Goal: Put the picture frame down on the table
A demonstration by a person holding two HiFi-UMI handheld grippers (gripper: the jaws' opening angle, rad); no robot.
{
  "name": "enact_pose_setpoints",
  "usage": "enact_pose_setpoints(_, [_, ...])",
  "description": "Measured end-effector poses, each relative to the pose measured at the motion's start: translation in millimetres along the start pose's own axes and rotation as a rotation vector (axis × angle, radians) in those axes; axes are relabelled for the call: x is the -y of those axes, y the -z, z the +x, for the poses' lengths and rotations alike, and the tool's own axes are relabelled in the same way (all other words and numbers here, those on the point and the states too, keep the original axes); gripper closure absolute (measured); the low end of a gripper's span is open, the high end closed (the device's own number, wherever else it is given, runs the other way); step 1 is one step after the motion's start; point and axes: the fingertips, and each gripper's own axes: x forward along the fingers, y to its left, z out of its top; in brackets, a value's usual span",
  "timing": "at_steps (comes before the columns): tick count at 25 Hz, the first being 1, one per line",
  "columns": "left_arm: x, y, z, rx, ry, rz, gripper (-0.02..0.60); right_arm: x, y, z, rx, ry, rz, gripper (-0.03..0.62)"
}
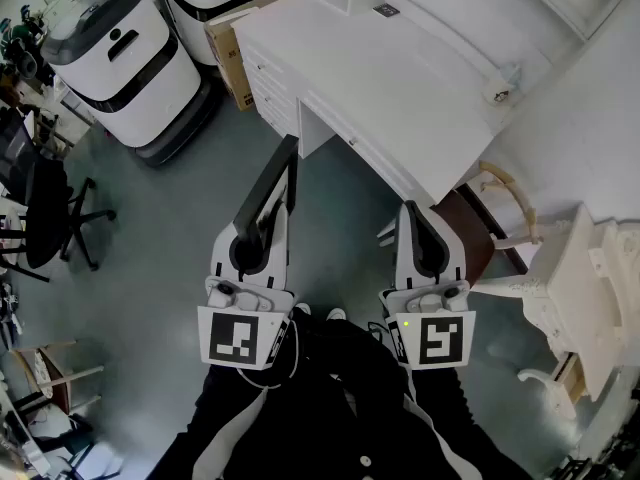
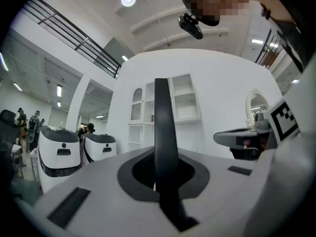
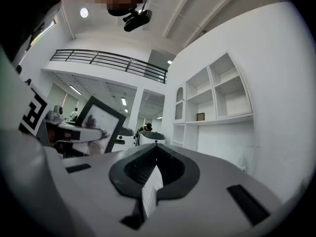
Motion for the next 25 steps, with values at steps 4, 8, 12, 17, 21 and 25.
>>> enact_pose_setpoints(4, [6, -1, -2, -0.003, -0.009, 0.001, 0.568, 4, 1, -5, -0.006, -0.010, 0.000, 0.592])
enact_pose_setpoints(8, [14, -1, -3, -0.003, -0.017, 0.009, 0.568, 8, 3, -11, -0.004, -0.019, 0.007, 0.592])
enact_pose_setpoints(12, [22, -4, -5, 0.001, -0.031, 0.016, 0.568, 10, 8, -15, -0.016, -0.035, -0.009, 0.592])
enact_pose_setpoints(17, [34, -8, -8, 0.002, -0.053, 0.022, 0.568, 13, 5, -25, -0.006, -0.063, -0.045, 0.592])
enact_pose_setpoints(21, [43, -13, -14, 0.010, -0.074, 0.034, 0.568, 19, 3, -31, 0.009, -0.080, -0.045, 0.592])
enact_pose_setpoints(25, [50, -13, -22, 0.010, -0.112, 0.043, 0.568, 23, 4, -43, 0.015, -0.112, -0.021, 0.592])
